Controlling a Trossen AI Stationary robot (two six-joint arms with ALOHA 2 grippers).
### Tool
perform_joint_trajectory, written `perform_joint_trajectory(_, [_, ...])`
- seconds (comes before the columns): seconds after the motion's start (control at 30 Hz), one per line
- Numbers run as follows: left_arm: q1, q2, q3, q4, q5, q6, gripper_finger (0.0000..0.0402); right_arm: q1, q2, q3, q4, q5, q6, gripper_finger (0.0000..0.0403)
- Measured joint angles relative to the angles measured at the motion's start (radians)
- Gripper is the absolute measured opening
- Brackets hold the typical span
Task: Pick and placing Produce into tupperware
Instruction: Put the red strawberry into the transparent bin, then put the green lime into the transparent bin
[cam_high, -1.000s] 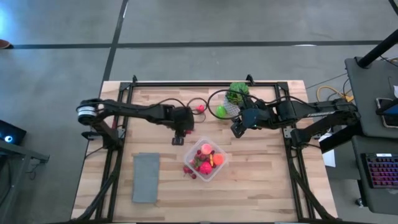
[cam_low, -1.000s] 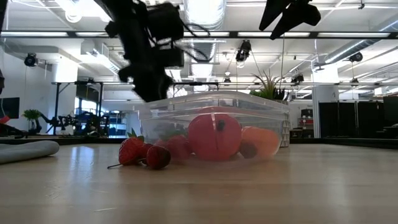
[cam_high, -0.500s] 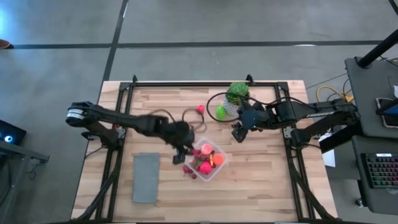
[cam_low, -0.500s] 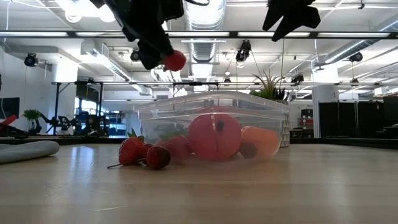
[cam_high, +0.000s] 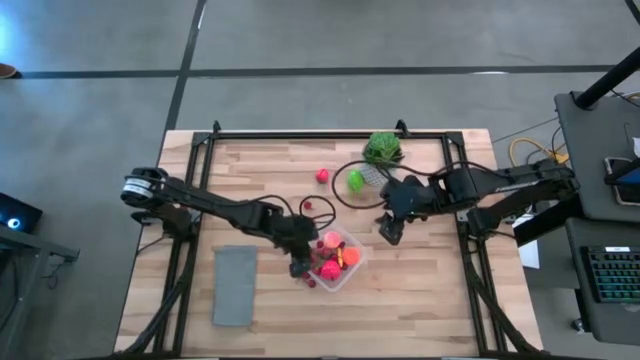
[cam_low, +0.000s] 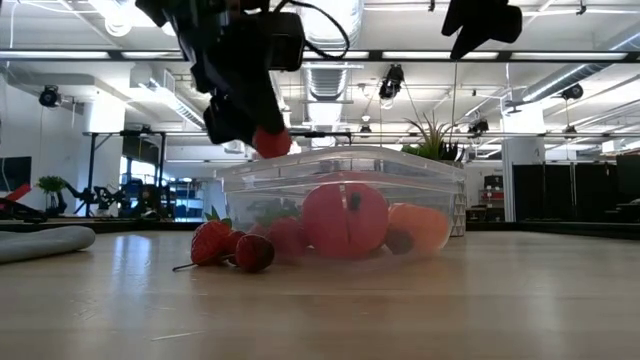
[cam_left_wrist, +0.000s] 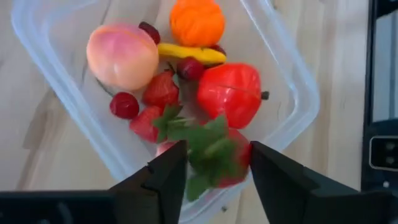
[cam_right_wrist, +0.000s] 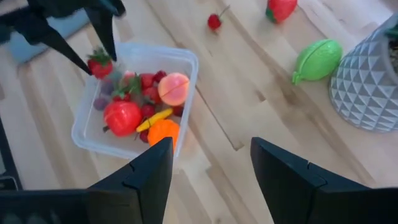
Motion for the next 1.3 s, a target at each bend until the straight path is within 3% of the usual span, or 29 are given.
perform_joint_trajectory(0.3, [0.0, -0.005, 0.0, -0.006, -0.035, -0.116, 0.0252, 0.06, 0.005, 0.0, -0.01, 0.0, -0.031, 0.0208])
perform_joint_trajectory(0.53, [-0.019, -0.053, 0.032, 0.014, 0.012, -0.201, 0.0277, 0.053, 0.058, 0.011, -0.029, 0.001, -0.164, 0.0208])
perform_joint_trajectory(0.77, [-0.021, -0.112, 0.026, 0.022, 0.005, -0.201, 0.0276, -0.114, 0.204, 0.093, -0.101, -0.047, -0.382, 0.0208])
perform_joint_trajectory(1.1, [-0.03, -0.162, -0.029, -0.088, -0.008, -0.212, 0.0276, -0.371, 0.461, 0.337, -0.18, -0.051, -0.781, 0.0208])
perform_joint_trajectory(1.3, [-0.062, -0.227, -0.078, -0.125, -0.115, -0.226, 0.0276, -0.495, 0.513, 0.424, -0.179, -0.118, -0.897, 0.0208])
